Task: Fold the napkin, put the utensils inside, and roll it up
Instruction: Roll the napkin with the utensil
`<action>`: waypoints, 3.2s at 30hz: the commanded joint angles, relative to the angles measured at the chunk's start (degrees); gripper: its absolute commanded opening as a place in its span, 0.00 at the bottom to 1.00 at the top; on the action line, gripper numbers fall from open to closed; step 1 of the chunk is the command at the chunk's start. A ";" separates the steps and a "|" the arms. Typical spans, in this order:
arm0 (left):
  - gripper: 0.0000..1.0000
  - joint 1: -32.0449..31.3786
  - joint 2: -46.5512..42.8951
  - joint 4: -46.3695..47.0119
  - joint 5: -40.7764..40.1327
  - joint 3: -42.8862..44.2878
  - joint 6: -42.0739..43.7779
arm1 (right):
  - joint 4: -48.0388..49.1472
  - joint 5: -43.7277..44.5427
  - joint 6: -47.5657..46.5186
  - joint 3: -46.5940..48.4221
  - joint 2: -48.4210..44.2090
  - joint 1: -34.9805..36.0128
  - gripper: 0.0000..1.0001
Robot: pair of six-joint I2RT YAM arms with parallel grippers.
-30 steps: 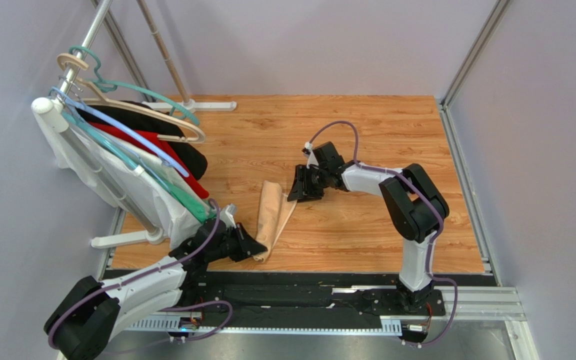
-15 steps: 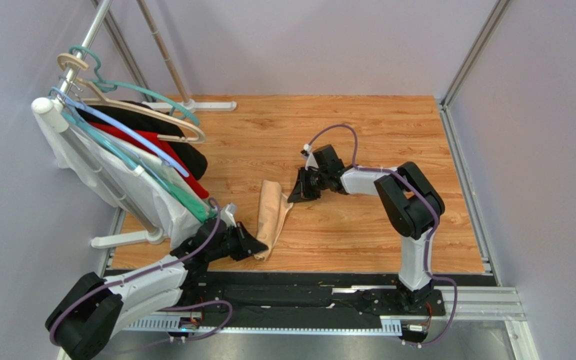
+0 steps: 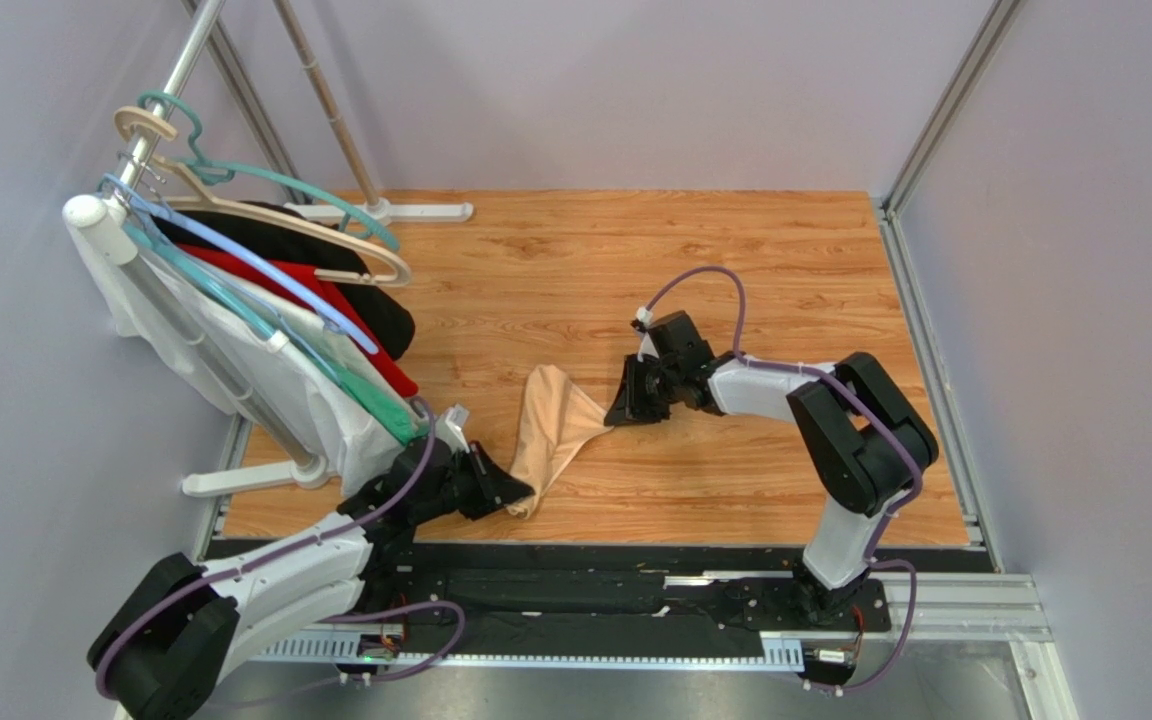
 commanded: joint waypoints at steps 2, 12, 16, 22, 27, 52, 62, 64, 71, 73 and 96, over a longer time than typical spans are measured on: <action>0.00 1.28 1.98 3.37 -1.54 0.53 0.86 | -8.60 8.41 -1.81 -3.49 -3.66 -0.76 0.00; 0.00 2.60 -8.02 -1.98 -2.49 -0.95 1.31 | -7.82 5.08 -4.54 1.41 -2.27 -1.99 0.00; 0.00 3.21 -13.39 -5.23 -4.87 -2.54 -1.25 | -5.36 -1.23 -2.52 5.73 1.51 -1.73 0.00; 0.00 3.57 -14.02 -7.70 -6.89 -2.54 -4.32 | 1.93 -8.27 2.05 9.24 5.38 -0.94 0.00; 0.00 4.09 -12.09 -7.17 -7.68 -4.11 -6.25 | 3.79 -10.74 3.81 12.58 8.90 0.37 0.00; 0.00 5.41 -11.12 -8.84 -5.49 -4.30 -6.00 | -6.32 -2.57 -1.55 17.25 11.27 2.57 0.29; 0.00 5.59 -11.21 -8.67 -4.87 -4.30 -5.91 | -2.46 -4.94 -0.06 17.25 14.34 2.31 0.47; 0.00 5.59 -11.03 -8.58 -4.70 -4.21 -5.82 | -0.79 -6.17 1.00 16.90 15.05 2.40 0.47; 0.00 5.68 -10.77 -8.23 -4.26 -4.21 -5.56 | 0.27 -6.97 1.88 17.69 17.60 3.89 0.48; 0.00 5.68 -10.77 -7.97 -4.00 -4.30 -5.56 | 0.19 -6.70 1.97 17.86 18.13 4.33 0.47; 0.00 6.03 -15.60 -6.65 -6.28 -4.21 -5.73 | -0.08 -0.38 4.25 4.69 9.44 1.17 0.00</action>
